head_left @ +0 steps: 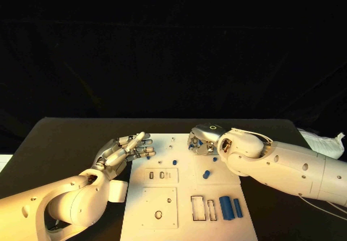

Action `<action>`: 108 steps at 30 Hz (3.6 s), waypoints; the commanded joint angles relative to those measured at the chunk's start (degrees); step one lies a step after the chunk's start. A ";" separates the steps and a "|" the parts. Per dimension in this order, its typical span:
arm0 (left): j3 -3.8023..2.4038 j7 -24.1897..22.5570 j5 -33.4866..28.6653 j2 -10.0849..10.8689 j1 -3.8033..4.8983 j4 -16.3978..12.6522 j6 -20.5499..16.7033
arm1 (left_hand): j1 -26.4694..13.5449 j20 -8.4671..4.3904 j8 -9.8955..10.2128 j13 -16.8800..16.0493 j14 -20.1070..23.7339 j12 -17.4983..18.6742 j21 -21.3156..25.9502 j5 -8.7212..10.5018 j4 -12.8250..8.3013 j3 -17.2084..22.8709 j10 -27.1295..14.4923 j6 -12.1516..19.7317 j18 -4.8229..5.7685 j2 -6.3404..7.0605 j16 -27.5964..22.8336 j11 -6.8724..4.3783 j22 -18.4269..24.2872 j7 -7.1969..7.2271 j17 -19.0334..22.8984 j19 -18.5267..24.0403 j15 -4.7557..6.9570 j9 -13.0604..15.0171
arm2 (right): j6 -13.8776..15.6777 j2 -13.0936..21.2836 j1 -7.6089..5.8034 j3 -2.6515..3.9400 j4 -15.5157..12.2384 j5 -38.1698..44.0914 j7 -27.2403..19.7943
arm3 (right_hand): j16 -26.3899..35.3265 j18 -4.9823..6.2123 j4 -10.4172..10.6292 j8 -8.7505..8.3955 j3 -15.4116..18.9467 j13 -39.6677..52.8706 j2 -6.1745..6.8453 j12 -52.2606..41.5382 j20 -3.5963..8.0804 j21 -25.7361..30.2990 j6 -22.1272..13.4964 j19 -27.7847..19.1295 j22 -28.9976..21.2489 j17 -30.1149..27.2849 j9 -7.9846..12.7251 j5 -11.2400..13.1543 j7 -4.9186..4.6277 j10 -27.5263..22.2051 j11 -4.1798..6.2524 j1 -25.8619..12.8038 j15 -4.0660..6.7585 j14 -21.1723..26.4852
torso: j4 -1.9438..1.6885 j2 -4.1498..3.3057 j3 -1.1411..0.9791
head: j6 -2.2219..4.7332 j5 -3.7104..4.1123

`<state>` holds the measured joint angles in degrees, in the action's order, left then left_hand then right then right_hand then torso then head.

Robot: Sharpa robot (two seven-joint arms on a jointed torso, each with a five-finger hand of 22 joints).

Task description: Assemble the parts on the task board

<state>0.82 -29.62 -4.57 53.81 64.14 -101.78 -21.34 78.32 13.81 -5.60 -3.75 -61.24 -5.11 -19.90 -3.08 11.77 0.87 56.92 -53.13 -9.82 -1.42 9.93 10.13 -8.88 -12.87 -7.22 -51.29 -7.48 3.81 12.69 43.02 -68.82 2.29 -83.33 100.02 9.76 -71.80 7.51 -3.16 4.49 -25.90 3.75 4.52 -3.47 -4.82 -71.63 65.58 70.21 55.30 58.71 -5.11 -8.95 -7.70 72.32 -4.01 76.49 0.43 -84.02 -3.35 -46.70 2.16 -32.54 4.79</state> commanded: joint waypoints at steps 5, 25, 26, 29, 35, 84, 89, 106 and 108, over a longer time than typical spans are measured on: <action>-0.05 -0.09 -0.07 0.01 0.07 -0.14 0.99 | 0.23 -0.03 0.46 0.09 -0.30 0.30 0.36 -0.13 -0.46 -0.08 0.09 -0.12 -0.64 -0.67 -0.33 0.25 0.15 -0.30 -0.09 -0.58 -0.15 -0.08 | 6.01 -0.04 -0.11 0.61 -1.58 0.63 1.00 | -0.64 -0.91 -1.17 -0.49 -1.81 0.02 -0.61 -0.02 -0.24 -0.81 0.02 0.20 0.60 0.25 -0.05 -0.25 -0.40 -0.10 -0.05 1.89 0.09 -1.76 | -0.38 -0.24 0.12 | 0.70 -0.13; -0.05 -0.05 -0.07 0.06 0.07 -0.36 0.98 | 0.39 -0.02 0.55 0.09 -0.33 0.41 0.40 -0.14 -0.63 -0.05 0.07 -0.13 -0.64 -0.77 -0.43 0.26 0.19 -0.30 -0.12 -0.62 -0.16 -0.09 | 7.81 -5.89 -0.96 0.90 3.11 1.59 1.41 | -0.95 -0.93 -1.23 -0.65 -2.19 -0.02 -0.23 -0.01 -0.35 -1.11 -0.06 0.09 0.89 0.54 -0.04 -0.48 -0.57 -0.35 -0.20 1.75 -0.05 -1.74 | -0.41 -0.62 0.15 | 0.92 -0.77; -0.05 -0.05 -0.07 0.07 0.07 -0.39 0.99 | 0.39 -0.02 0.55 0.09 -0.33 0.41 0.40 -0.14 -0.63 -0.05 0.07 -0.13 -0.64 -0.77 -0.43 0.26 0.19 -0.30 -0.12 -0.62 -0.16 -0.09 | 7.78 -6.17 -0.97 0.90 3.47 1.61 1.36 | -0.95 -0.93 -1.23 -0.65 -2.19 -0.02 -0.23 -0.01 -0.35 -1.11 -0.06 0.09 0.89 0.54 -0.04 -0.48 -0.57 -0.35 -0.20 1.75 -0.05 -1.74 | -0.41 -0.63 0.14 | 0.90 -0.78; -0.06 -0.03 -0.07 0.11 0.08 -0.47 1.00 | 0.39 -0.02 0.55 0.09 -0.33 0.41 0.40 -0.14 -0.63 -0.05 0.07 -0.13 -0.64 -0.77 -0.43 0.26 0.19 -0.30 -0.12 -0.62 -0.16 -0.09 | 7.83 -7.14 -0.98 0.90 4.74 1.67 1.17 | -0.95 -0.93 -1.23 -0.65 -2.19 -0.02 -0.23 -0.01 -0.35 -1.11 -0.06 0.09 0.89 0.54 -0.04 -0.48 -0.57 -0.35 -0.20 1.75 -0.05 -1.74 | -0.42 -0.67 0.12 | 0.88 -0.85; -0.06 0.02 -0.07 0.13 0.08 -0.51 1.02 | 0.39 -0.02 0.55 0.09 -0.33 0.41 0.40 -0.14 -0.63 -0.05 0.07 -0.13 -0.64 -0.77 -0.43 0.26 0.19 -0.30 -0.12 -0.62 -0.16 -0.09 | 7.83 -8.28 -0.99 0.90 6.19 1.78 0.91 | -1.03 -0.93 -1.24 -0.69 -2.26 -0.03 -0.15 0.00 -0.38 -1.16 -0.11 0.07 0.94 0.62 -0.03 -0.46 -0.60 -0.43 -0.24 1.72 -0.07 -1.74 | -0.45 -0.65 0.14 | 0.86 -0.94; -0.07 0.47 -0.09 0.59 0.24 -0.47 0.99 | 0.53 -0.01 0.69 0.09 -0.34 0.57 0.48 -0.13 -0.84 -0.08 0.08 -0.15 -0.63 -0.86 -0.62 0.27 0.27 -0.30 -0.17 -0.65 -0.17 -0.09 | 7.61 -7.79 -0.82 0.68 5.03 3.05 3.99 | 5.90 1.07 4.04 -0.78 8.05 -0.07 3.56 -0.61 -2.67 5.46 -10.35 -7.19 -9.82 -10.15 1.19 1.95 -2.43 -13.88 -2.93 -0.03 -2.48 0.70 | -0.50 -0.86 0.13 | 0.96 -0.79; -0.07 0.49 -0.13 0.83 0.25 -0.47 1.00 | 0.52 0.00 0.73 0.09 -0.33 0.61 0.50 -0.13 -0.87 -0.10 0.08 -0.14 -0.63 -0.87 -0.67 0.27 0.29 -0.30 -0.18 -0.66 -0.18 -0.09 | 9.02 -2.13 -0.83 1.10 -0.26 -1.59 4.56 | 2.85 0.21 5.14 -0.50 8.86 0.63 2.90 -3.14 -2.35 2.76 -8.61 -3.86 -5.21 -5.57 1.02 -0.54 -2.26 -7.78 -2.07 0.13 -1.83 -0.58 | -0.39 -0.81 0.16 | 1.20 -0.34; -0.06 0.66 -0.18 1.13 0.24 -0.51 1.30 | 0.52 0.00 0.75 0.09 -0.33 0.63 0.51 -0.13 -0.89 -0.11 0.07 -0.14 -0.63 -0.88 -0.69 0.28 0.30 -0.29 -0.18 -0.66 -0.18 -0.09 | 4.22 9.07 -0.94 1.54 -3.35 -14.64 9.54 | -12.25 -3.23 15.88 -0.14 24.13 44.51 4.21 -43.04 0.14 -9.01 -10.01 6.72 14.20 18.23 1.00 -5.80 0.17 5.66 1.50 2.76 1.13 -3.65 | 0.65 -0.44 -0.16 | 1.35 -0.02; -0.05 0.67 -0.18 1.11 0.24 -0.50 1.32 | 0.53 0.00 0.76 0.09 -0.33 0.64 0.51 -0.13 -0.89 -0.12 0.08 -0.14 -0.63 -0.88 -0.70 0.27 0.30 -0.29 -0.18 -0.66 -0.19 -0.09 | 3.65 9.13 -0.93 1.54 -3.09 -14.64 9.75 | -12.80 -3.29 16.89 -0.15 24.67 48.90 3.92 -46.88 -0.01 -9.19 -10.18 6.87 14.55 19.34 1.02 -5.96 -0.11 6.14 1.49 3.33 1.13 -3.82 | 0.60 -0.44 -0.17 | 1.39 0.02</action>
<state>0.80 -28.75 -4.63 54.97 64.32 -102.18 -21.27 78.78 13.79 -5.14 -3.74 -61.24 -4.87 -19.65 -3.08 11.30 0.71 56.92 -53.12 -9.81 -1.88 9.46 10.13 -8.64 -12.87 -7.35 -51.69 -7.48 3.77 18.98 52.19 -69.75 3.81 -86.48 87.35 17.72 -84.22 4.81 13.15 4.08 -1.33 51.01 8.28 -48.97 -4.54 -80.61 55.76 77.04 69.72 74.95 -4.06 -14.55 -7.87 78.29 -2.26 79.21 2.08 -84.02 -2.71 -47.12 1.98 -31.20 4.70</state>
